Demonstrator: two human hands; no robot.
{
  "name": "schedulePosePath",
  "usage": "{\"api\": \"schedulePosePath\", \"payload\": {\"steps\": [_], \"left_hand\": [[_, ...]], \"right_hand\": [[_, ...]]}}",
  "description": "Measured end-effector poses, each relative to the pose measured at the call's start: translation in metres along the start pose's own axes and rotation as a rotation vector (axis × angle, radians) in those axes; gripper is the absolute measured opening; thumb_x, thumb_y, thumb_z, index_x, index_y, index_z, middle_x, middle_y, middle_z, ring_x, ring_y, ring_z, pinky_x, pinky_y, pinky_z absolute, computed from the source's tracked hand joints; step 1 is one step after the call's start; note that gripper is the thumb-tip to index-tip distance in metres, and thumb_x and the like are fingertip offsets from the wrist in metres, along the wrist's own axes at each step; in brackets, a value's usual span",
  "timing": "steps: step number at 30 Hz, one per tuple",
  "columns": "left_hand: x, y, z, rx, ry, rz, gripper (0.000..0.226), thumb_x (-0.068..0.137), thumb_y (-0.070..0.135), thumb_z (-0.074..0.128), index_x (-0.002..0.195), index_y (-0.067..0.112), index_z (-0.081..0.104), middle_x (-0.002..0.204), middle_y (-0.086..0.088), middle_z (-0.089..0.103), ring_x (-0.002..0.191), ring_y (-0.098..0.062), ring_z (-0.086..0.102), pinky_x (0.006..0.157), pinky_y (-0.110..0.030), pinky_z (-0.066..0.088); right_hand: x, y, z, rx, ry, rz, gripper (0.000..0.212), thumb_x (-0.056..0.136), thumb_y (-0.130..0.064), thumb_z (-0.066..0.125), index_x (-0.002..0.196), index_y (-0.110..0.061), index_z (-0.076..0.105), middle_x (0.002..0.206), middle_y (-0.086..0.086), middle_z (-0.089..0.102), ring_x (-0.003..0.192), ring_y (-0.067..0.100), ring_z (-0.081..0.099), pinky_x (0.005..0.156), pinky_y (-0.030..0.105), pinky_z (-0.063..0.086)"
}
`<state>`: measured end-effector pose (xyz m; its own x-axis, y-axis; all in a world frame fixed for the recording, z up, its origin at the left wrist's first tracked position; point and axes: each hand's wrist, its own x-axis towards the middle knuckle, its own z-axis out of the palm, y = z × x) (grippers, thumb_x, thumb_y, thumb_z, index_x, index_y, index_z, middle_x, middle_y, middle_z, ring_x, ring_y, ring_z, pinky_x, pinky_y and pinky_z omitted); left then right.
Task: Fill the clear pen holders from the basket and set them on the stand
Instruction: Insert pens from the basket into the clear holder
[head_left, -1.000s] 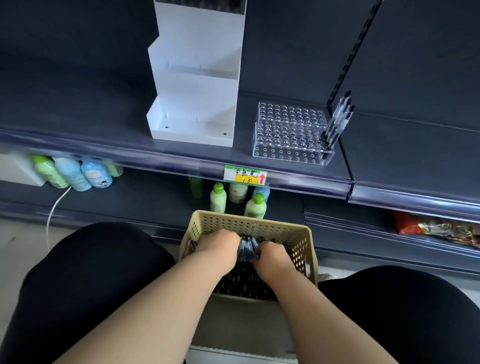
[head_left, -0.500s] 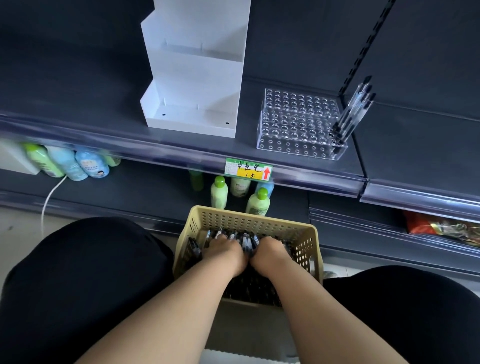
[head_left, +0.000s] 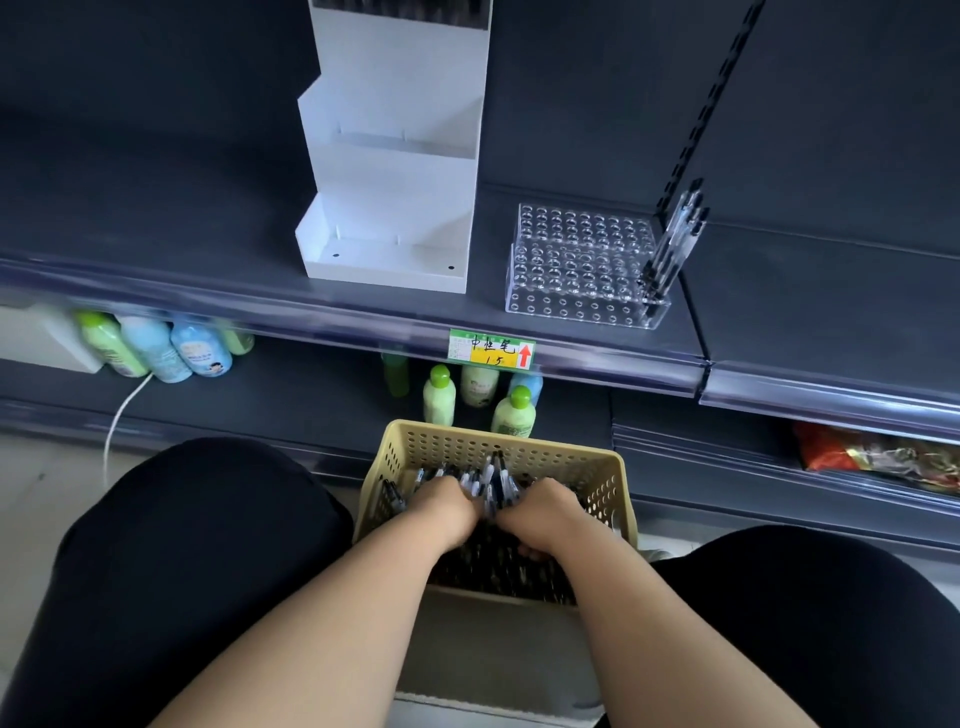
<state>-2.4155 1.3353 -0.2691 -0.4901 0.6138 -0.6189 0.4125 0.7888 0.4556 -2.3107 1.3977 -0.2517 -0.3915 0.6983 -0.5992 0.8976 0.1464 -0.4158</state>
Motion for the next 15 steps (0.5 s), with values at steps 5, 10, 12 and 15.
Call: {"api": "schedulePosePath", "payload": {"steps": [5,10,12,15], "left_hand": [[-0.014,-0.006,-0.008,-0.188,0.112,0.070,0.018,0.087,0.024,0.063,0.102,0.016,0.069,0.109,-0.004,0.066,0.094,-0.019,0.058,0.069,-0.020,0.040],[-0.031,0.004,-0.020,-0.445,0.189,0.235,0.033,0.087,0.013,0.062,0.120,0.014,0.062,0.111,-0.003,0.067,0.101,-0.017,0.061,0.088,-0.027,0.047],[-0.036,0.013,-0.031,-0.509,0.236,0.288,0.036,0.086,0.013,0.064,0.122,0.015,0.060,0.102,0.002,0.068,0.094,-0.014,0.062,0.082,-0.023,0.046],[-0.040,0.031,-0.052,-0.632,0.280,0.372,0.033,0.084,0.015,0.068,0.115,0.022,0.060,0.091,0.003,0.068,0.084,-0.017,0.066,0.082,-0.033,0.053]], "right_hand": [[-0.019,-0.003,-0.014,0.088,0.053,-0.093,0.025,0.075,-0.028,0.066,0.094,-0.013,0.060,0.078,0.007,0.066,0.067,0.022,0.063,0.065,0.028,0.052],[-0.030,-0.009,-0.032,0.167,0.274,-0.225,0.034,0.084,-0.020,0.057,0.117,-0.019,0.048,0.088,0.002,0.063,0.064,0.016,0.059,0.053,0.021,0.043],[-0.035,-0.014,-0.045,0.228,0.358,-0.239,0.023,0.090,-0.024,0.051,0.112,-0.018,0.049,0.086,0.001,0.062,0.063,0.013,0.060,0.048,0.020,0.044],[-0.039,-0.022,-0.075,0.317,0.486,-0.310,0.018,0.092,-0.028,0.050,0.104,-0.014,0.054,0.084,-0.001,0.063,0.075,0.018,0.063,0.061,0.025,0.046]]}}
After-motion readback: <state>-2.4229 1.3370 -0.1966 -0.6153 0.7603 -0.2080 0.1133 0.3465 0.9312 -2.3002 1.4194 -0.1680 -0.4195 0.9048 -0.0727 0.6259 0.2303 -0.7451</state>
